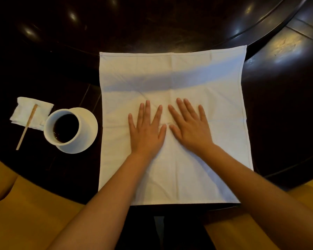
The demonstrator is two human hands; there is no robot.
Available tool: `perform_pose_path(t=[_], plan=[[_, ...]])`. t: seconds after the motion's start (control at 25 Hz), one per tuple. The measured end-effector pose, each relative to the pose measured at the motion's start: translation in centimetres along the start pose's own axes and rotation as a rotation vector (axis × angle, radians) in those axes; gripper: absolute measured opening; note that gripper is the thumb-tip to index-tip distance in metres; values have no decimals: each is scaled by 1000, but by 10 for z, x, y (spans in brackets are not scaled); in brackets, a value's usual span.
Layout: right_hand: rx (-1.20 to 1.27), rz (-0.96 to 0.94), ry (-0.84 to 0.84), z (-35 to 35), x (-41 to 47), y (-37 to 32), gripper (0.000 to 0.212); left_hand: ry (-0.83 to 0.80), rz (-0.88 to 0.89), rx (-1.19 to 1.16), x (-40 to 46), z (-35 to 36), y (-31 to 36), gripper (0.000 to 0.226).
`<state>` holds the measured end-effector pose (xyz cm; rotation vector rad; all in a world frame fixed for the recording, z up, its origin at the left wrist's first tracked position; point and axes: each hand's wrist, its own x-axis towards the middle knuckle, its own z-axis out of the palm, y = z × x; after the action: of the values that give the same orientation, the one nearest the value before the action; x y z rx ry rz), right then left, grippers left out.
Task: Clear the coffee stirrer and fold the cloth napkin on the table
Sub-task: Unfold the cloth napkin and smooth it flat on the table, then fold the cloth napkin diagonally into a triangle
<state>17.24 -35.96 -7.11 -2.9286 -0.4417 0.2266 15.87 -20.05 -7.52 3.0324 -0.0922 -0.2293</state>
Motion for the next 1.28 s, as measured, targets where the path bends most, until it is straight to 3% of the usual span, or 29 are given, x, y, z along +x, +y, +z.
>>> perform_pose_path(t=[0.24, 0.56, 0.76, 0.88, 0.96, 1.16, 1.28], plan=[[-80, 129, 15, -12, 7, 96, 65, 29, -108, -10, 1, -2, -54, 71], [-57, 99, -59, -24, -5, 101, 69, 22, -101, -4, -16, -1, -54, 74], [-63, -208, -102, -54, -70, 108, 70, 21, -67, -65, -28, -6, -47, 71], [-109, -390, -236, -55, -141, 109, 77, 97, 10, -175, -52, -7, -17, 68], [-152, -407, -302, -51, -175, 108, 86, 113, 116, -216, -70, -4, 9, 66], [-182, -407, -380, -43, -205, 112, 100, 0, 449, -123, -110, 13, 58, 64], [-110, -398, -367, -42, -210, 113, 94, -72, 460, -42, -111, 15, 63, 65]])
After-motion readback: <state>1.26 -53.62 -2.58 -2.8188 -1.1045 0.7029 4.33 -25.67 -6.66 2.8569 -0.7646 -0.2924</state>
